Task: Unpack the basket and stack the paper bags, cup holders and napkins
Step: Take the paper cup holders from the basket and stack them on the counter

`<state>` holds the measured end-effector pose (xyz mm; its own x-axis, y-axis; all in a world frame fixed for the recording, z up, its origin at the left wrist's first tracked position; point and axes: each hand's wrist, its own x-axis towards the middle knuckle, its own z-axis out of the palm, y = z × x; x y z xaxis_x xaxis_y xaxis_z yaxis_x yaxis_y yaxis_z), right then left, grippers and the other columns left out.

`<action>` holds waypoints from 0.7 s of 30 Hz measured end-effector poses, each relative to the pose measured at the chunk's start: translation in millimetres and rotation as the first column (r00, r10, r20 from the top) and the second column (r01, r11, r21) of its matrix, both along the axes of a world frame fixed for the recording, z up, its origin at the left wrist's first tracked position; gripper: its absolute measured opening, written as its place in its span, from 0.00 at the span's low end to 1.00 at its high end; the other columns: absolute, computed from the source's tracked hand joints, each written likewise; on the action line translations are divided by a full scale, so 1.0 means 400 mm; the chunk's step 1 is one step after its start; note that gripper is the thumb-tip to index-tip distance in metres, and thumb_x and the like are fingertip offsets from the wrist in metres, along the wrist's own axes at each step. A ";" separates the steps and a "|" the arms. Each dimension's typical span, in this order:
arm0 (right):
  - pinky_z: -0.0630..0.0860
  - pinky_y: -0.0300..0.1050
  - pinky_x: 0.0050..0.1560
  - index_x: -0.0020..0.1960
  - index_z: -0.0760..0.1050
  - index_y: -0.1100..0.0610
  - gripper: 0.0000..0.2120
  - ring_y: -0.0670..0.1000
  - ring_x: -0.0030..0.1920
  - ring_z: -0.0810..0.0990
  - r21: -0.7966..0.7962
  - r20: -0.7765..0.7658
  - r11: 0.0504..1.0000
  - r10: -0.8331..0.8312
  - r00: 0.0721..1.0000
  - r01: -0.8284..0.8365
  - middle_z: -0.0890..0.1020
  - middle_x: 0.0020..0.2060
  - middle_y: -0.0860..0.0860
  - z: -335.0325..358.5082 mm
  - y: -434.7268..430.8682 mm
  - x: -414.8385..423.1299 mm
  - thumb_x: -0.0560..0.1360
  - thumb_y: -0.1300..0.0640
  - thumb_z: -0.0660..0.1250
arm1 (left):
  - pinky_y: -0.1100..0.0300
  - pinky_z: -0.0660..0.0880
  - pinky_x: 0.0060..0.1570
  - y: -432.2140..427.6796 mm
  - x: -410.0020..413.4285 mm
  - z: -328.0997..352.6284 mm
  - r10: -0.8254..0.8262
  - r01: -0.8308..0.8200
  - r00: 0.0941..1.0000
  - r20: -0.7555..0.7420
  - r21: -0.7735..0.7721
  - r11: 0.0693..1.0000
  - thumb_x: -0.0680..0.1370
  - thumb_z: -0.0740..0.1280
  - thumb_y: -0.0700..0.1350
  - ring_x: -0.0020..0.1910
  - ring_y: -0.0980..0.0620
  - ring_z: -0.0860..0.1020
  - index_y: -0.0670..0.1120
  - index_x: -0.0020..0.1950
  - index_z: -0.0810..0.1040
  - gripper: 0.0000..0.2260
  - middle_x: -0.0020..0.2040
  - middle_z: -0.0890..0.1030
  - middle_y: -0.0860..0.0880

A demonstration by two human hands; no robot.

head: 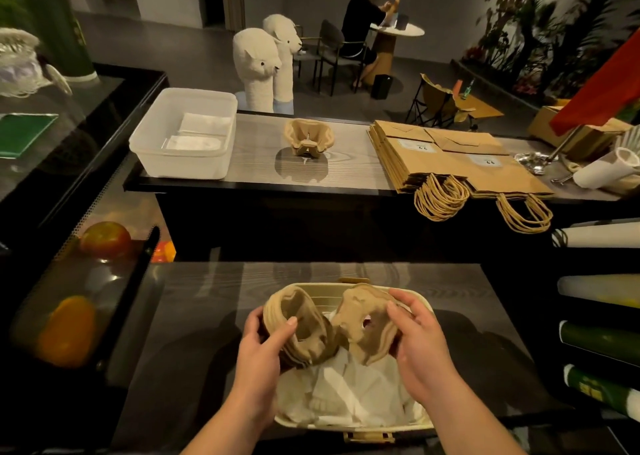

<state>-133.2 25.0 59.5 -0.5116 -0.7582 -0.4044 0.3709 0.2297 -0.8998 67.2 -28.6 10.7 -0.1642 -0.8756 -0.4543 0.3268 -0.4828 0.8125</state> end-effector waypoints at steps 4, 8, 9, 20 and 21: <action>0.82 0.54 0.49 0.62 0.79 0.52 0.11 0.55 0.52 0.87 -0.034 -0.013 0.998 0.044 0.999 -0.044 0.87 0.52 0.54 0.010 -0.005 0.029 0.83 0.59 0.63 | 0.41 0.82 0.57 0.019 0.006 0.003 -0.044 0.053 0.996 0.074 -0.121 0.991 0.76 0.75 0.42 0.57 0.47 0.84 0.57 0.64 0.77 0.19 0.58 0.84 0.49; 0.84 0.49 0.51 0.63 0.78 0.45 0.14 0.49 0.53 0.86 0.031 -0.245 0.961 0.273 0.930 -0.274 0.86 0.54 0.49 0.011 -0.013 0.092 0.82 0.60 0.65 | 0.49 0.80 0.61 0.034 -0.004 0.002 -0.110 0.157 0.973 0.203 -0.233 0.960 0.74 0.78 0.45 0.60 0.57 0.81 0.59 0.67 0.74 0.25 0.61 0.82 0.55; 0.84 0.49 0.54 0.63 0.78 0.43 0.15 0.47 0.54 0.85 0.060 -0.288 0.944 0.328 0.900 -0.325 0.86 0.55 0.47 0.008 -0.013 0.110 0.81 0.60 0.66 | 0.51 0.79 0.62 0.036 -0.008 0.002 -0.122 0.177 0.968 0.219 -0.252 0.951 0.74 0.78 0.45 0.59 0.60 0.80 0.60 0.66 0.74 0.25 0.61 0.81 0.56; 0.80 0.50 0.53 0.59 0.78 0.55 0.10 0.54 0.53 0.85 0.066 -0.109 0.949 0.315 0.943 -0.310 0.86 0.52 0.54 -0.070 -0.048 0.115 0.85 0.57 0.59 | 0.43 0.83 0.52 0.011 0.025 -0.052 -0.023 0.041 0.988 0.153 -0.114 0.993 0.69 0.79 0.46 0.53 0.45 0.85 0.55 0.63 0.78 0.24 0.55 0.86 0.46; 0.80 0.49 0.49 0.56 0.78 0.55 0.08 0.55 0.48 0.85 0.111 -0.168 0.972 0.225 0.960 -0.208 0.86 0.50 0.56 -0.090 -0.058 0.090 0.84 0.60 0.60 | 0.43 0.82 0.50 0.001 0.033 -0.057 0.050 -0.038 0.990 0.133 -0.090 0.995 0.72 0.77 0.44 0.53 0.44 0.85 0.54 0.63 0.78 0.21 0.55 0.86 0.44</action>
